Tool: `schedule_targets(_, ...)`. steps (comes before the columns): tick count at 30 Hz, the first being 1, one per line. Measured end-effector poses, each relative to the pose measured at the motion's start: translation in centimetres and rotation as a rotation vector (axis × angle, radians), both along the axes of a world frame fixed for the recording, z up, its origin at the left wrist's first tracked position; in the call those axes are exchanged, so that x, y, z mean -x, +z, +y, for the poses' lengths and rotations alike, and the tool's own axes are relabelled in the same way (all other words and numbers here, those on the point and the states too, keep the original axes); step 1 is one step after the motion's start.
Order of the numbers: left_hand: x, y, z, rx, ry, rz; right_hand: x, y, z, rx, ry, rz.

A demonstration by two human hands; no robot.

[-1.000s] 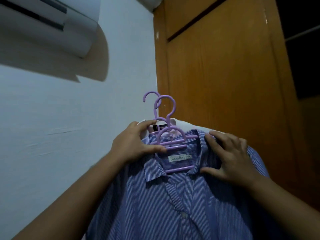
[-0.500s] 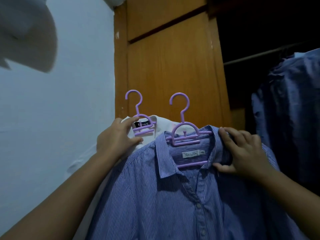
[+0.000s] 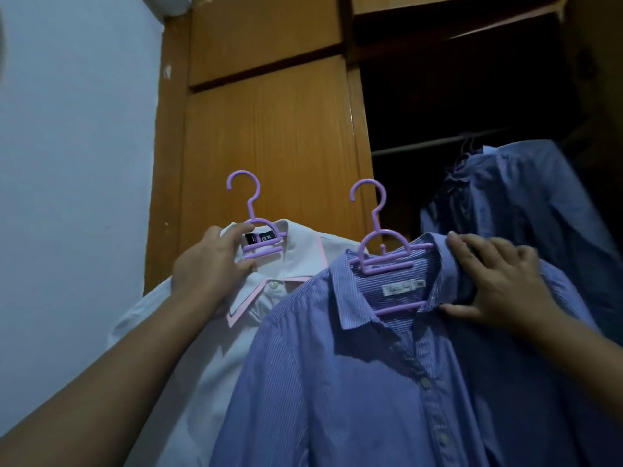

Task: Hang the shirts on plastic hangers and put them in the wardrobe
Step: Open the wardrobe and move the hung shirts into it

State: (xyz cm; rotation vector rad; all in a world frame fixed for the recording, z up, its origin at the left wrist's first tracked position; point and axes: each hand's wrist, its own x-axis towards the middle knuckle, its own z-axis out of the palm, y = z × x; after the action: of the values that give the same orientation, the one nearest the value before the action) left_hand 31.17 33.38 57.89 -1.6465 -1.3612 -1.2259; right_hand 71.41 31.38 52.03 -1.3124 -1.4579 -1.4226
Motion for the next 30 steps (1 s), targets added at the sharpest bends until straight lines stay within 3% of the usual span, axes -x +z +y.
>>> schedule_targets(8,-4.7,1.6,4.1,0.013,-0.026,0.019,-8.1,5.1,1.6,-0.076,-0.092,0.110)
schedule_targets(16,-9.6,2.2,7.9,-0.041,-0.021,-0.033,-13.2,7.5,3.8,-0.070,-0.291,0.349)
schedule_targets(30,-14.5,4.2,11.2,-0.113,-0.012,-0.126,-18.7,5.7,9.6,0.094,-0.226,0.795)
